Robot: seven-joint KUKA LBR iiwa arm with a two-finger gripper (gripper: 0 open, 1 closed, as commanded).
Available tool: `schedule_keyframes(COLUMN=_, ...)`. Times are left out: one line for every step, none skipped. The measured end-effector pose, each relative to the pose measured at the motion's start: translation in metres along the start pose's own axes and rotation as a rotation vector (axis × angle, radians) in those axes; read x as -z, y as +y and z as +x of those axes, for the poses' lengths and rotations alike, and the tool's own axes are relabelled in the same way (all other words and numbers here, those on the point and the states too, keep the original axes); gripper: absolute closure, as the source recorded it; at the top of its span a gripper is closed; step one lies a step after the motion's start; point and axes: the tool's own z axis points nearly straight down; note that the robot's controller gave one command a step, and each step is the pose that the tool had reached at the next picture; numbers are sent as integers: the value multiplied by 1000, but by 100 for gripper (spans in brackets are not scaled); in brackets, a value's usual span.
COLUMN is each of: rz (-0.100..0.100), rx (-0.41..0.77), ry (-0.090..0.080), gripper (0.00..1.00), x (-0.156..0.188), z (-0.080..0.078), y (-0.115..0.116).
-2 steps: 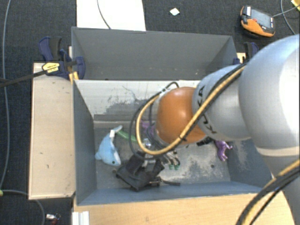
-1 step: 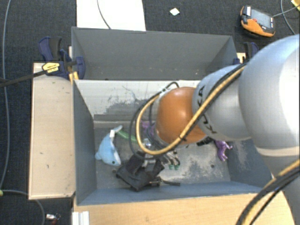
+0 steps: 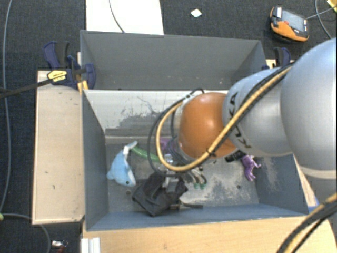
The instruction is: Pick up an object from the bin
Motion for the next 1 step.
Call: schedule_keyframes(rz=0, rx=-2, ry=-2, gripper=100, x=38, z=-2, y=0)
